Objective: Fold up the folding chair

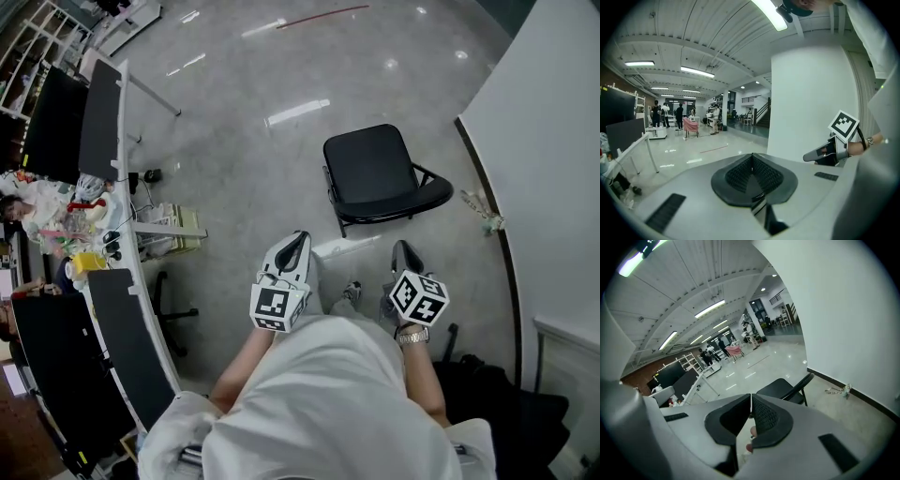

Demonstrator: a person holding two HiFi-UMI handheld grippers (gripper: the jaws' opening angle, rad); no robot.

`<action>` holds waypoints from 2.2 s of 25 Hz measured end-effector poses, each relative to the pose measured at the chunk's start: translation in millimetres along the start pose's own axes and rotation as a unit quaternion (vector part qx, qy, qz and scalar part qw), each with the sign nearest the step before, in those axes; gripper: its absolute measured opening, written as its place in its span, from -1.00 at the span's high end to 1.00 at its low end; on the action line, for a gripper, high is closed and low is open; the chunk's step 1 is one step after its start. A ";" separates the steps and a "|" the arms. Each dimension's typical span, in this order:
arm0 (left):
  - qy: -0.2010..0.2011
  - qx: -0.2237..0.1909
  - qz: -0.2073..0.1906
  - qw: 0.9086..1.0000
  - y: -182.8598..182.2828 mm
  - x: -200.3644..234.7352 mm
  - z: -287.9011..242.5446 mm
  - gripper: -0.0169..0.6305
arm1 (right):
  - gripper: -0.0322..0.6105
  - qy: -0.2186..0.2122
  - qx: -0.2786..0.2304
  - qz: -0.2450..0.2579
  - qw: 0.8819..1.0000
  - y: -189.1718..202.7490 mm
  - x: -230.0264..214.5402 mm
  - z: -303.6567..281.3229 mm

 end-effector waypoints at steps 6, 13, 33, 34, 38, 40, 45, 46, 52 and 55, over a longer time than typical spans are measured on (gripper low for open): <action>0.055 0.009 -0.009 0.998 -18.1 25.3 -62.7 0.91 | 0.89 0.045 0.000 -0.047 0.998 -18.5 -16.9 -19.0; 0.133 0.016 -0.034 0.990 -61.7 70.8 -156.9 0.91 | 0.88 0.110 0.005 -0.126 0.986 -55.8 -14.8 -61.7; 0.348 0.051 -0.127 0.928 -149.6 122.6 -337.7 0.92 | 0.88 0.248 -0.076 -0.325 0.909 -89.5 5.9 -115.8; 0.357 0.055 -0.130 0.923 -149.7 115.7 -338.9 0.91 | 0.88 0.249 -0.080 -0.333 0.906 -84.0 5.7 -112.1; 0.382 0.056 -0.130 0.913 -147.6 84.5 -326.4 0.91 | 0.82 0.241 -0.087 -0.344 0.903 -60.2 3.5 -96.8; 0.381 0.056 -0.123 0.915 -147.1 76.4 -317.5 0.91 | 0.78 0.230 -0.091 -0.348 0.904 -53.8 2.5 -95.1; 0.371 0.056 -0.100 0.921 -136.9 71.2 -282.0 0.91 | 0.67 0.206 -0.096 -0.348 0.910 -41.7 -2.1 -87.1; 0.367 0.058 -0.103 0.923 -133.7 73.2 -278.0 0.92 | 0.65 0.202 -0.096 -0.348 0.910 -40.3 -3.0 -87.7; 0.353 0.068 -0.098 0.928 -118.0 97.4 -274.5 0.91 | 0.54 0.202 -0.083 -0.349 0.911 -30.0 -0.4 -96.1; 0.363 0.083 -0.099 0.923 -116.7 119.6 -284.4 0.91 | 0.47 0.213 -0.078 -0.360 0.905 -28.7 16.0 -106.3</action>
Point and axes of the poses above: the fingertips, and each gripper's own axes: z backward along the fingers, x to its left, y out of its underside, the point moved 10 cm from there along z, backward along the fingers, and after that the axes turned 8 degrees about x, right-handed, at the moved point
